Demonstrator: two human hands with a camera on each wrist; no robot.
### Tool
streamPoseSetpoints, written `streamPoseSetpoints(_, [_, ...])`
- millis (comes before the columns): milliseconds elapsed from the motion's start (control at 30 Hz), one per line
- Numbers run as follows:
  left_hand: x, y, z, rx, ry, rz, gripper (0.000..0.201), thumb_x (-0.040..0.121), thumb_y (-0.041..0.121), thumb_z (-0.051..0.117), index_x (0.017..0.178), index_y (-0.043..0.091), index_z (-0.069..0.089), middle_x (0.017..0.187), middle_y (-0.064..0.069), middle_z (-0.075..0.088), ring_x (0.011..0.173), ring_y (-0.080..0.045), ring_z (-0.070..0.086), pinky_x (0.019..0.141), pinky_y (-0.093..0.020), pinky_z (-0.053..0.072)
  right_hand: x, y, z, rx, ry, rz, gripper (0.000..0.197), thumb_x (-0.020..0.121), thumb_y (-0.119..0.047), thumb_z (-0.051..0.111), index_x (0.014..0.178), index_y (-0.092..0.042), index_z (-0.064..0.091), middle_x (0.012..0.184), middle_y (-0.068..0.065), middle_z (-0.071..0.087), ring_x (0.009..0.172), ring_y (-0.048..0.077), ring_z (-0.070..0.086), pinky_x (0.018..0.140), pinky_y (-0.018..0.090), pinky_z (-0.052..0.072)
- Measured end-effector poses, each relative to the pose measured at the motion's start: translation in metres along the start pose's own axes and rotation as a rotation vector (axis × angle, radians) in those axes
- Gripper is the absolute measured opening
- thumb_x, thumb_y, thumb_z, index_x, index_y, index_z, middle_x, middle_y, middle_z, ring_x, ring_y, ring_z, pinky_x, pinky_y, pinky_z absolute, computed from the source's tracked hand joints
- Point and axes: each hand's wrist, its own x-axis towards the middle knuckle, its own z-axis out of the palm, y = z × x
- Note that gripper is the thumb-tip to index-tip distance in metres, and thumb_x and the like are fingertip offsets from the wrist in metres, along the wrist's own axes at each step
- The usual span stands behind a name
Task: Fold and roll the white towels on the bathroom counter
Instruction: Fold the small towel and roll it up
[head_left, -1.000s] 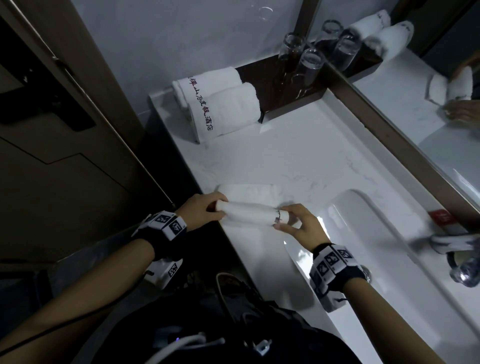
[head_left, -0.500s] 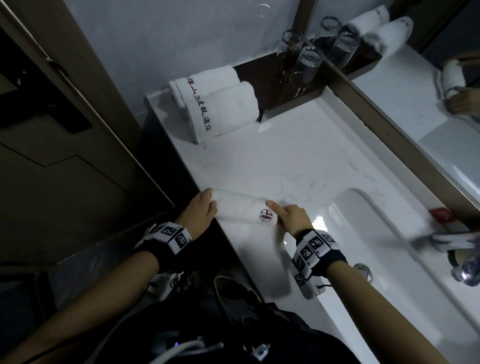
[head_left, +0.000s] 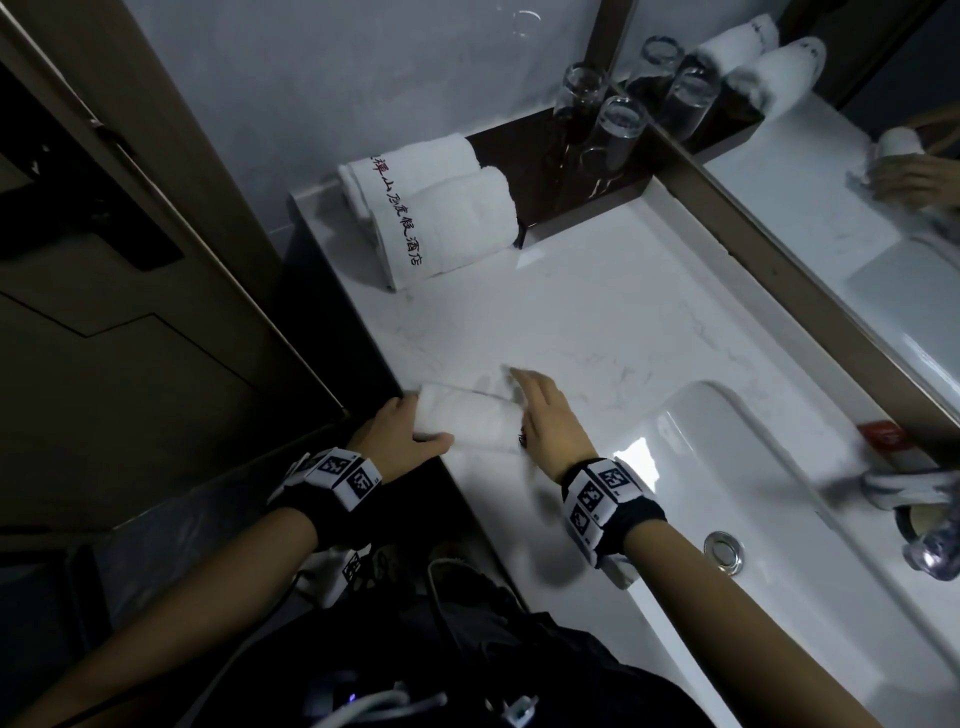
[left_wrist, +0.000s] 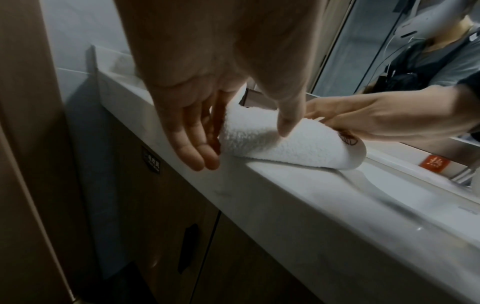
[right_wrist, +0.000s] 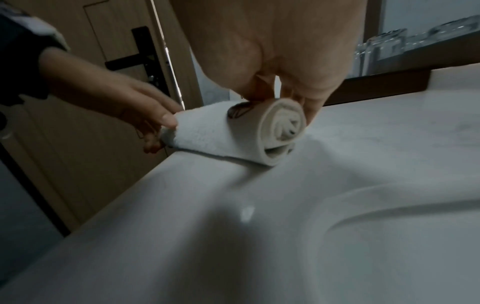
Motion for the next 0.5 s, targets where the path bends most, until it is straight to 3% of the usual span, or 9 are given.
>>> streamPoseSetpoints(133, [0.004,0.005,-0.001,0.036,-0.012,-0.017,0.065,0.08,0.047,0.062,0.129,0.01,0.037,0.13,-0.02,0.044,0.116,-0.037,0.048,0.097,-0.043,0.043,0.0,-0.009,0.006,-0.034,-0.011,0.049,0.059,0.09,-0.002,0.039,0.146,-0.017,0.024,0.139,0.01,0.043,0.124,0.027,0.045,0.104,0.036,0.029])
streamPoseSetpoints(200, [0.006,0.008,-0.002,0.04,-0.016,-0.023,0.065,0.08,0.045,0.062,0.129,0.01,0.037,0.131,-0.021,0.043,0.117,-0.037,0.047,0.097,-0.042,0.042,0.002,-0.013,0.005,-0.017,0.003,0.101,0.053,0.099,-0.031,0.037,0.147,-0.02,0.019,0.137,0.008,0.045,0.122,0.027,0.046,0.103,0.041,0.031])
streamPoseSetpoints(267, [0.008,0.011,-0.003,0.03,-0.027,-0.01,0.066,0.079,0.041,0.064,0.132,0.011,0.036,0.133,-0.02,0.04,0.119,-0.037,0.045,0.099,-0.042,0.041,0.006,-0.017,0.003,-0.134,-0.113,0.136,0.065,0.093,-0.053,0.039,0.146,-0.023,0.019,0.141,0.007,0.041,0.125,0.028,0.044,0.102,0.044,0.034])
streamPoseSetpoints(367, [0.01,0.017,-0.006,0.035,-0.023,0.044,0.068,0.078,0.032,0.067,0.135,0.013,0.035,0.133,-0.017,0.037,0.117,-0.036,0.047,0.097,-0.039,0.041,0.015,-0.025,0.0,-0.11,-0.304,0.207,0.075,0.084,-0.058,0.053,0.142,-0.018,0.027,0.138,0.011,0.046,0.122,0.03,0.047,0.097,0.041,0.04])
streamPoseSetpoints(500, [0.013,0.025,-0.009,0.018,0.038,0.143,0.058,0.079,0.019,0.066,0.129,0.007,0.038,0.125,-0.017,0.037,0.108,-0.036,0.052,0.093,-0.04,0.044,0.029,-0.032,0.004,0.024,-0.402,0.3,0.08,0.083,-0.052,0.059,0.139,-0.008,0.023,0.125,0.017,0.056,0.106,0.032,0.058,0.084,0.033,0.042])
